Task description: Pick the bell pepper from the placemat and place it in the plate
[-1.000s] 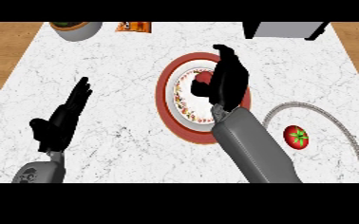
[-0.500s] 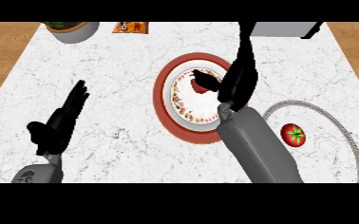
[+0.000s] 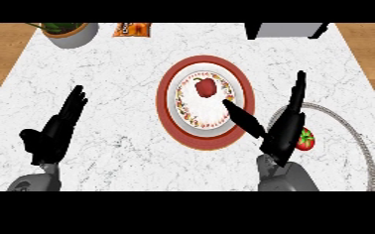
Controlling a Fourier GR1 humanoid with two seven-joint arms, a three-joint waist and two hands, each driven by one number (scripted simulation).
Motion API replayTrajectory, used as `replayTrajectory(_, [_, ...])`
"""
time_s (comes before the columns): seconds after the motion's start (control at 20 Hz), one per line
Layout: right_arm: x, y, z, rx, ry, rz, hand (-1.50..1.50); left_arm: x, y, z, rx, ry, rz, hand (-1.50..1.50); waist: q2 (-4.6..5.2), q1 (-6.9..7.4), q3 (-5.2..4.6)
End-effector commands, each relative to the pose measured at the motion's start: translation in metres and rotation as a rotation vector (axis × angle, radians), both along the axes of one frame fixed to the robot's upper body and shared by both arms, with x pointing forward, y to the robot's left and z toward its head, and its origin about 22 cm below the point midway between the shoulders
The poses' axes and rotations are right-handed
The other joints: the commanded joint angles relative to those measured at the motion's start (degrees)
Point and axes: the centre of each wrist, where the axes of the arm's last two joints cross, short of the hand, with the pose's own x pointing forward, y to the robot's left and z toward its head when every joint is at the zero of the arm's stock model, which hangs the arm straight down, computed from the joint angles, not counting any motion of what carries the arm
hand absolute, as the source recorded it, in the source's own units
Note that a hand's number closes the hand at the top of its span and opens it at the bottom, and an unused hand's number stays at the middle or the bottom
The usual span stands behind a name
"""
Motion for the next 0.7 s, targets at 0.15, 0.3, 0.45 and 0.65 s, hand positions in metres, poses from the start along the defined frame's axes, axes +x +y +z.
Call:
replayTrajectory(0.15, [-0.076, -0.058, -0.022, -0.004, 0.006, 0.032, -1.5, -0.014, -0.002, -0.009, 0.007, -0.008, 0.001, 0.0, 0.12, 0.46, 0.08])
replayTrajectory(0.3, [-0.077, -0.068, -0.023, 0.009, -0.029, 0.037, -1.5, -0.006, -0.001, -0.001, -0.002, -0.011, -0.007, 0.0, 0.15, 0.56, 0.01])
replayTrajectory(0.45, [-0.093, -0.082, -0.029, -0.03, -0.008, 0.089, -1.5, -0.002, -0.002, -0.008, -0.011, -0.008, -0.008, 0.0, 0.15, 0.26, 0.01])
replayTrajectory(0.65, [-0.113, -0.091, -0.053, -0.032, 0.003, 0.09, -1.5, 0.0, -0.01, 0.008, -0.006, -0.016, -0.002, 0.0, 0.04, 0.16, 0.05])
